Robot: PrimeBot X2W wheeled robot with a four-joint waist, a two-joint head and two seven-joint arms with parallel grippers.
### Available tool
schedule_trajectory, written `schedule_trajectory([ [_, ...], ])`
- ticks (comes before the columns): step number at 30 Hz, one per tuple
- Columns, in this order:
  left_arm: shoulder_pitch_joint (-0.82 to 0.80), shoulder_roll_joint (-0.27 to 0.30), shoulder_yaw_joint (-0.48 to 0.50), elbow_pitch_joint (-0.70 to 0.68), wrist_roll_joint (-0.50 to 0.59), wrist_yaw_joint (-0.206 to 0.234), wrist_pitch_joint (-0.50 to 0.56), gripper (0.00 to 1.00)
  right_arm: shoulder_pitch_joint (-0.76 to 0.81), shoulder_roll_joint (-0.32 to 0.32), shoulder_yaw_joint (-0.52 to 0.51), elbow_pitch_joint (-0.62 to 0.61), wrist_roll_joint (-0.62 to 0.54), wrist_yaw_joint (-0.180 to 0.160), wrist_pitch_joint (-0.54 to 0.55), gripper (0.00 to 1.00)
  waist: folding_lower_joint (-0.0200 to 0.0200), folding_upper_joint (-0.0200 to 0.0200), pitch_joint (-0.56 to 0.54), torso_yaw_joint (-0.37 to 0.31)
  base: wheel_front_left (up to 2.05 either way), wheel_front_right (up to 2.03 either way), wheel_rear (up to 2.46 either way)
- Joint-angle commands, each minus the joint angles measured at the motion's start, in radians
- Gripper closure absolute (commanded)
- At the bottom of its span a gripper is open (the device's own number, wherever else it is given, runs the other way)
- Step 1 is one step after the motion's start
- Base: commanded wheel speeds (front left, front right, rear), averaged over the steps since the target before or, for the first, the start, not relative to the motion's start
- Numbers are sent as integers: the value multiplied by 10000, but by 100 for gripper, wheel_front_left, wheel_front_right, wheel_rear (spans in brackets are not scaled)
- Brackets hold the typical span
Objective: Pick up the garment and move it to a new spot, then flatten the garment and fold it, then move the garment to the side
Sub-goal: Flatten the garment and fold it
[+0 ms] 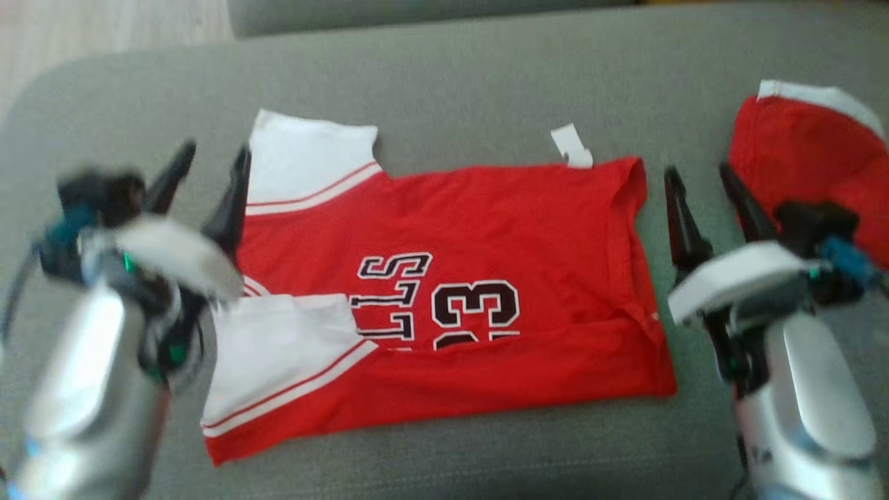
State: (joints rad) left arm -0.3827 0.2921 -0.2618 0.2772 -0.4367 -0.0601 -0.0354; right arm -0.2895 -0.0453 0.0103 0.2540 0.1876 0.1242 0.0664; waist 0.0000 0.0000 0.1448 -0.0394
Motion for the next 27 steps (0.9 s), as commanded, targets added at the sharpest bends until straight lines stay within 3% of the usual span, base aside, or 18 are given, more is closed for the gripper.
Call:
schedule_trajectory([
  [1, -1380, 556, 221, 196, -244, -270, 669, 0, -874, -49, 338, -200, -203, 65, 46, 0, 0, 0, 810, -246, 0, 0, 0],
  [6, -3590, 1194, -285, 1670, -939, -656, 2372, 0, -2108, -49, 702, 123, -431, 65, 162, 0, 0, 0, 1721, -657, 0, 0, 0],
  [14, -5656, 2375, -2020, 3231, -1816, -702, 3811, 0, -3268, -49, 1229, 396, -410, 65, 87, 0, 0, 0, 2753, -1180, 0, 0, 0],
  [21, -6434, 3132, -3144, 3932, -2054, -704, 3557, 0, -3686, -49, 1479, 512, -318, 65, -29, 0, 0, 0, 3169, -1454, 0, 0, 0],
  [27, -6923, 3293, -3704, 4890, -2255, -704, 3133, 0, -3792, -49, 1590, 601, -260, 65, -107, 0, 0, 0, 3353, -1642, 0, 0, 0],
])
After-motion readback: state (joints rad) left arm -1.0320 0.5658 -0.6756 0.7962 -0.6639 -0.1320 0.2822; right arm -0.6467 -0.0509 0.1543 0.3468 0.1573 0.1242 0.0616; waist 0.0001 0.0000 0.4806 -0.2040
